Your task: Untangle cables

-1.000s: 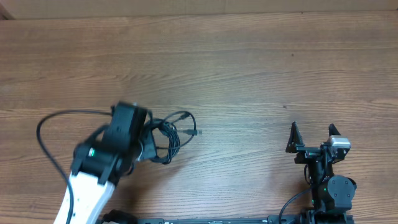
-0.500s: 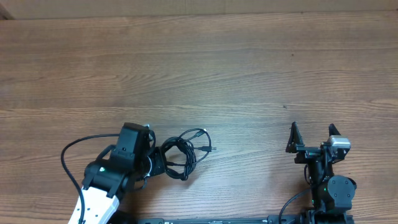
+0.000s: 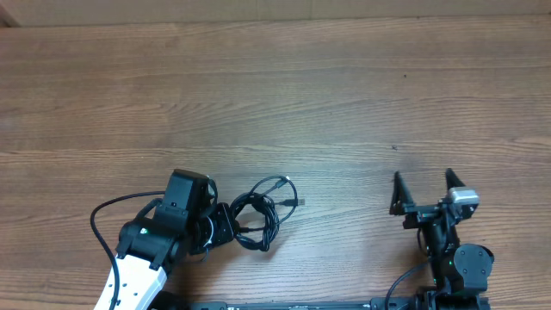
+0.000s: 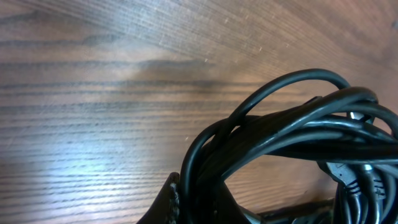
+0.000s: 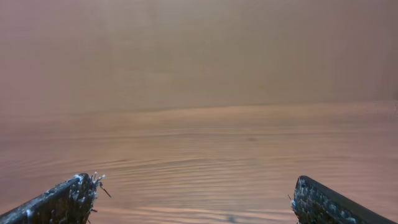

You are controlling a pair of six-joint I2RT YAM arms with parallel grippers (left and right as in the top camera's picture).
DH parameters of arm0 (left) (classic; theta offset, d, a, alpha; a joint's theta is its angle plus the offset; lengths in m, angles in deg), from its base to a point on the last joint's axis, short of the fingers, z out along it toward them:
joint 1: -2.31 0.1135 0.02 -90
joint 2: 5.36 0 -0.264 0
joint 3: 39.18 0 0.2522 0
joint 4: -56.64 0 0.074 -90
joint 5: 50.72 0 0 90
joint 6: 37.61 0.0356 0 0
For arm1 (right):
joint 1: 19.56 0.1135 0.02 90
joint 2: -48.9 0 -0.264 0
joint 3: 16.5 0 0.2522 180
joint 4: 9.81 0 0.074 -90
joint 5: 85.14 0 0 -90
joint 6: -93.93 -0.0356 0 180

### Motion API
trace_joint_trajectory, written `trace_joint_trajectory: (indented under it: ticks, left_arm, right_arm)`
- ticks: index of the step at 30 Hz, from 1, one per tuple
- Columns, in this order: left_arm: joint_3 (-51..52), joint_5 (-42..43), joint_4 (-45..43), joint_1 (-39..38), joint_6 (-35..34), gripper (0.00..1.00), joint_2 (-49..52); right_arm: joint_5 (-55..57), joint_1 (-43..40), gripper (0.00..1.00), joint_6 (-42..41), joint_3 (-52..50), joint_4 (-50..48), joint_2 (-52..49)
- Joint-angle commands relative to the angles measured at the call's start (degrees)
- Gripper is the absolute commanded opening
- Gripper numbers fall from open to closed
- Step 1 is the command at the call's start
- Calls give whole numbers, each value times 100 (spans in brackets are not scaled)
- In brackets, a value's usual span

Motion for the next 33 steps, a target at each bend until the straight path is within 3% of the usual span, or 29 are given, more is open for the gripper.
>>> trace_joint_trajectory:
  ticks: [1, 5, 9, 14, 18, 23, 28, 33]
  left_arm:
    - [-4, 144, -223, -55, -387, 4, 46]
    - [-4, 149, -560, -55, -393, 4, 151]
    - [-4, 151, -708, -55, -592, 4, 330]
    - [-4, 236, -723, -81, -627, 4, 601]
    - [-4, 299, -728, -249, -627, 4, 776]
    - [-4, 299, -1012, -472, -625, 4, 841]
    - [-7, 291, -1519, -688, -678, 4, 841]
    - [-7, -68, -1779, -844, -874, 4, 841]
  right_arm:
    - [-1458, -13, 100, -549, -61, -92, 46]
    - [-3014, -13, 100, -2400, -61, -90, 46]
    - [-4085, -13, 100, -5119, -61, -31, 46]
    - [-4756, -15, 100, -6898, -61, 85, 46]
    - [-4610, -15, 100, -7012, -61, 87, 46]
    - [-4513, -15, 100, -5888, -61, 92, 46]
    - [-4629, -15, 91, -6454, -59, 109, 46]
    - [-5082, -13, 90, -7274, -59, 186, 46]
